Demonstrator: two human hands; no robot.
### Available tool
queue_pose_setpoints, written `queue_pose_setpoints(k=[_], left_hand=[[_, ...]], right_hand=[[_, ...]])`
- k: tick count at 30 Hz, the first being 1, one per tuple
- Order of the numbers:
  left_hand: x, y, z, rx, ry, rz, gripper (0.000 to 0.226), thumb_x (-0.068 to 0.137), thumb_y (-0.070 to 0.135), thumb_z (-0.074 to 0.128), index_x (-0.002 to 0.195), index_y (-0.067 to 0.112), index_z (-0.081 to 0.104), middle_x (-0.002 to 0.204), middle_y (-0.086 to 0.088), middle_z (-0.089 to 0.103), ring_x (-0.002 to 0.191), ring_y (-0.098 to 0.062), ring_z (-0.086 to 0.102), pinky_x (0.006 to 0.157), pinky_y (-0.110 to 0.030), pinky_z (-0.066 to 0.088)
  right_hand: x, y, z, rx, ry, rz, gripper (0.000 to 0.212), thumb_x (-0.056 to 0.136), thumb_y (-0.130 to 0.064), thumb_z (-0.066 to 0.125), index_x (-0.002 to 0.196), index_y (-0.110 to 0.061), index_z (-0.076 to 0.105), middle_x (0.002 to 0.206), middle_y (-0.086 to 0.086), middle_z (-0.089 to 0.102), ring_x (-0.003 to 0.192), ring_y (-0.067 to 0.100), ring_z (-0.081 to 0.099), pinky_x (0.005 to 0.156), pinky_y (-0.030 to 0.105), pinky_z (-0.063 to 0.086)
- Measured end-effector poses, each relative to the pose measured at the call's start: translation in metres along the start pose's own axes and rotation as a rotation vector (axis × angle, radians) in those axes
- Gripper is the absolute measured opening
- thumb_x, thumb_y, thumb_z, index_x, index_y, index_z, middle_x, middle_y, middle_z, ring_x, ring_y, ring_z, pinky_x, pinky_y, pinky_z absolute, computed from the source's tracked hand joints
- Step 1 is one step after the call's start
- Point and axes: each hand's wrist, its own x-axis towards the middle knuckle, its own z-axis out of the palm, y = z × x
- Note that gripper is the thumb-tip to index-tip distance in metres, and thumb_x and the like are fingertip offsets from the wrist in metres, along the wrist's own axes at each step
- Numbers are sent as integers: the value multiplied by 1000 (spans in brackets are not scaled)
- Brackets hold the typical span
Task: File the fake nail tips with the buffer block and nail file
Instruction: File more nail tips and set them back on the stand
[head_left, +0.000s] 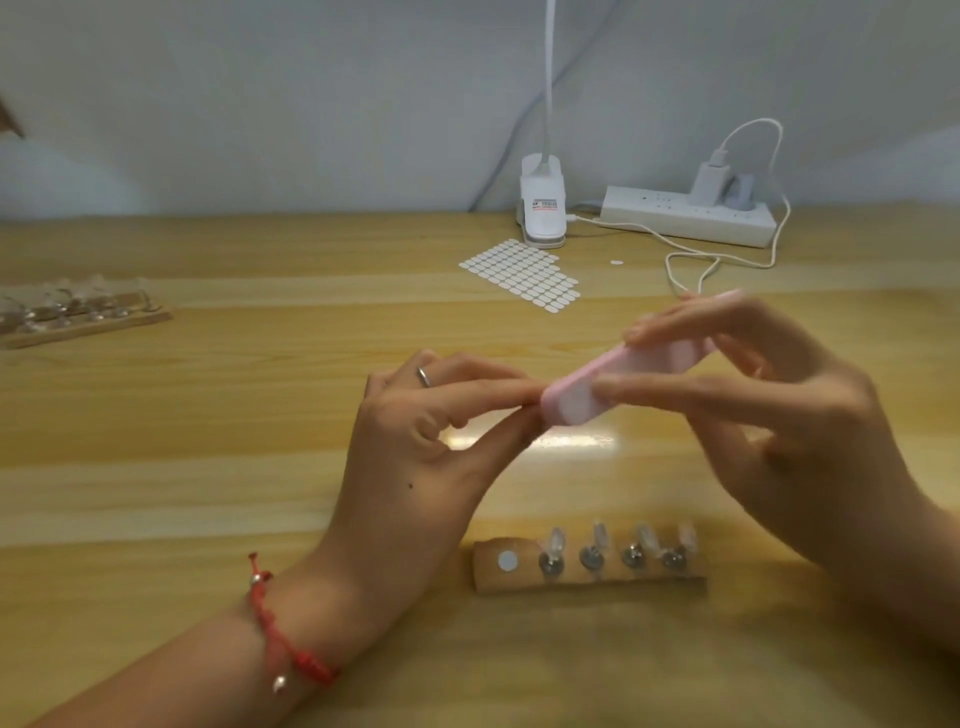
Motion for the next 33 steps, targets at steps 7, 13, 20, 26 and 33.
queue_pose_setpoints(k=[7, 13, 20, 26, 33], left_hand=[[1, 0, 0, -20, 15, -22, 17, 75, 40, 73, 91, 43, 70, 88, 19, 70, 82, -19, 58, 73, -46, 42], [0, -1, -1, -57, -37, -32, 13, 74, 42, 73, 86, 35, 76, 85, 18, 69, 85, -18, 59, 74, -44, 42], [0, -1, 0, -42, -50, -6, 17, 75, 39, 73, 91, 38, 75, 88, 14, 68, 87, -18, 59, 76, -52, 42], [-1, -1, 0, -13, -45, 15, 16, 76, 40, 68, 89, 35, 76, 87, 13, 68, 85, -22, 59, 76, -53, 41], [-1, -2, 1, -17, -42, 21, 7, 77, 39, 72, 83, 40, 74, 90, 13, 66, 86, -18, 59, 75, -55, 40]], right_hand=[[0, 2, 0, 7, -1, 4, 53, 82, 20, 58, 116, -22, 60, 107, 18, 62, 105, 26, 63, 94, 47, 52], [-4, -4, 4, 40, -35, -32, 54, 83, 23, 59, 114, -21, 63, 110, 14, 61, 107, 24, 62, 102, 47, 48], [-6, -11, 8, 69, -66, -67, 51, 87, 19, 59, 115, -22, 66, 113, 11, 59, 110, 26, 60, 106, 44, 44], [-7, -10, 10, 68, -44, -47, 57, 81, 25, 60, 114, -21, 66, 112, 13, 60, 109, 28, 61, 103, 41, 46], [-5, -5, 7, 62, -19, -6, 64, 79, 29, 61, 118, -22, 62, 112, 12, 60, 109, 25, 61, 96, 43, 51]])
